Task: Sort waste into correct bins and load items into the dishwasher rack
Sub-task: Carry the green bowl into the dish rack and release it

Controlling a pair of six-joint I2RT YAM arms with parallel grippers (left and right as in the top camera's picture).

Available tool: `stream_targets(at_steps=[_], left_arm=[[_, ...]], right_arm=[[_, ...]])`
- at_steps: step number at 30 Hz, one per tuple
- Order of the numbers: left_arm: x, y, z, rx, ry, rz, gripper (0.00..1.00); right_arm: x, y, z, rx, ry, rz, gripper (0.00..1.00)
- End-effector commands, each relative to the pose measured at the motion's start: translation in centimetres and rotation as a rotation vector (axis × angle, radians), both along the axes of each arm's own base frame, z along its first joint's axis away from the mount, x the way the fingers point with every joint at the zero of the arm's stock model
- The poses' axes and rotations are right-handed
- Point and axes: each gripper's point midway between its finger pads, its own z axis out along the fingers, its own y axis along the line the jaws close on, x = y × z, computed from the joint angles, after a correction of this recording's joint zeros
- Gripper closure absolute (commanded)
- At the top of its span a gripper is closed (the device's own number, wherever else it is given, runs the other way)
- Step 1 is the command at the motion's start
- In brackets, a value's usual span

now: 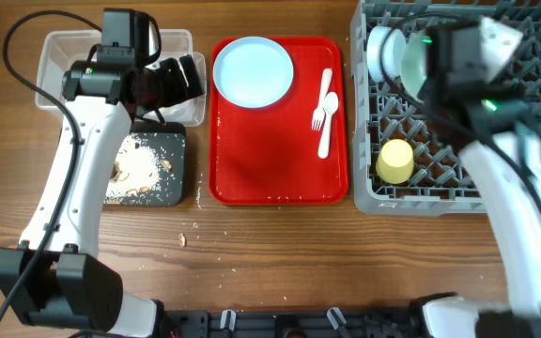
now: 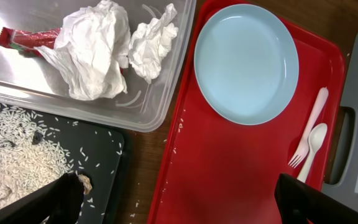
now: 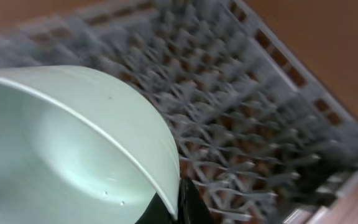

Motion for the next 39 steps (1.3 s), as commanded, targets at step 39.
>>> stream_targets(at_steps=[39], left_arm=[[0.4, 0.4, 0.0, 0.012, -0.004, 0.01, 0.0]], right_arm=[[5.1, -0.2, -9.4, -0.552, 0.432, 0.112, 0.96]])
